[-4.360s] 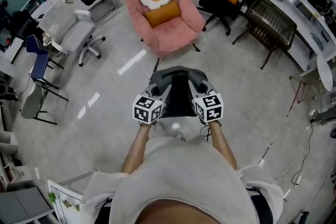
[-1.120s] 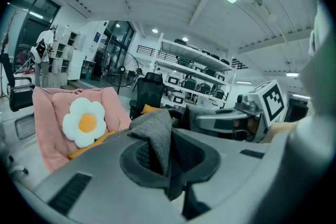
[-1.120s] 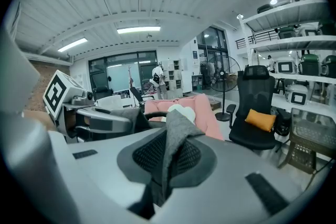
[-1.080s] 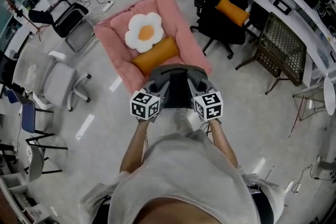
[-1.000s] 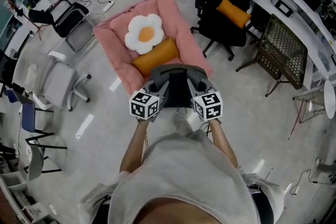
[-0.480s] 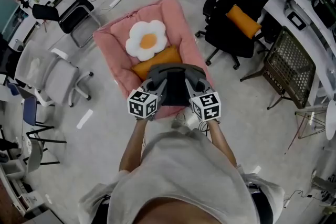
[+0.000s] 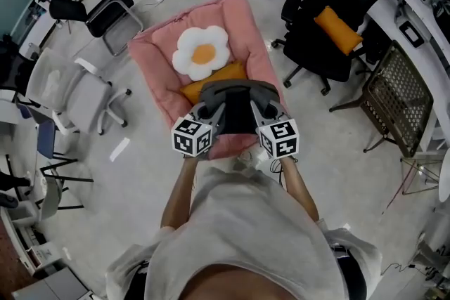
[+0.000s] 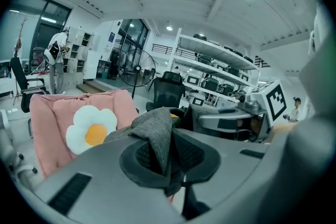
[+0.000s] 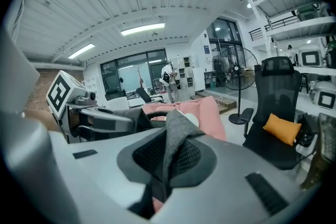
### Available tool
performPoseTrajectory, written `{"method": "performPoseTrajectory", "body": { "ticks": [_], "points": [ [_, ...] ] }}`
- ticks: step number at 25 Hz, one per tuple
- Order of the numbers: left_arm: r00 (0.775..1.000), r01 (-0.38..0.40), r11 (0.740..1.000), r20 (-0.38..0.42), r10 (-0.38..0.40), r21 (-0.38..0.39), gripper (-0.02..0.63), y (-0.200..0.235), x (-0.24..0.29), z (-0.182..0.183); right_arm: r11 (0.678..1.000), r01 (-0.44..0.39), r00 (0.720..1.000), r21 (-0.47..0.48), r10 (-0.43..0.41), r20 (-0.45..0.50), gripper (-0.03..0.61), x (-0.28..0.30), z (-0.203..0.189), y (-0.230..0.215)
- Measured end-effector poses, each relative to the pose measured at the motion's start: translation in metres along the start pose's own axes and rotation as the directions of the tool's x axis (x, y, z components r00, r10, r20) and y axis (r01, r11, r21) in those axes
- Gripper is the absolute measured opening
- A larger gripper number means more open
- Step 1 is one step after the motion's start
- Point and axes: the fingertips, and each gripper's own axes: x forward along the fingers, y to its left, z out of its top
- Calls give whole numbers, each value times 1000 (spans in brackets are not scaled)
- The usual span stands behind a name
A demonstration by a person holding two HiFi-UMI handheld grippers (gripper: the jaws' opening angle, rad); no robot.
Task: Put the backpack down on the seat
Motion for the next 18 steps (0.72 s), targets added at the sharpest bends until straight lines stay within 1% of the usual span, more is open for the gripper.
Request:
{"method": "performPoseTrajectory", "body": {
  "ticks": [6, 10, 18],
  "points": [
    [1000, -12, 1000, -11, 12, -13, 35, 12, 5, -2, 1000, -12, 1000, 9, 13, -12, 26, 15, -2, -3],
    [1000, -3, 1000, -23, 2, -14, 34, 26, 6, -6, 1000, -5, 1000, 12, 5, -23, 26, 28, -5, 1],
    [997, 57, 998, -55, -59, -35, 35, 55, 12, -15, 998, 44, 997, 36, -41, -62, 26, 53, -14, 8]
  ]
}}
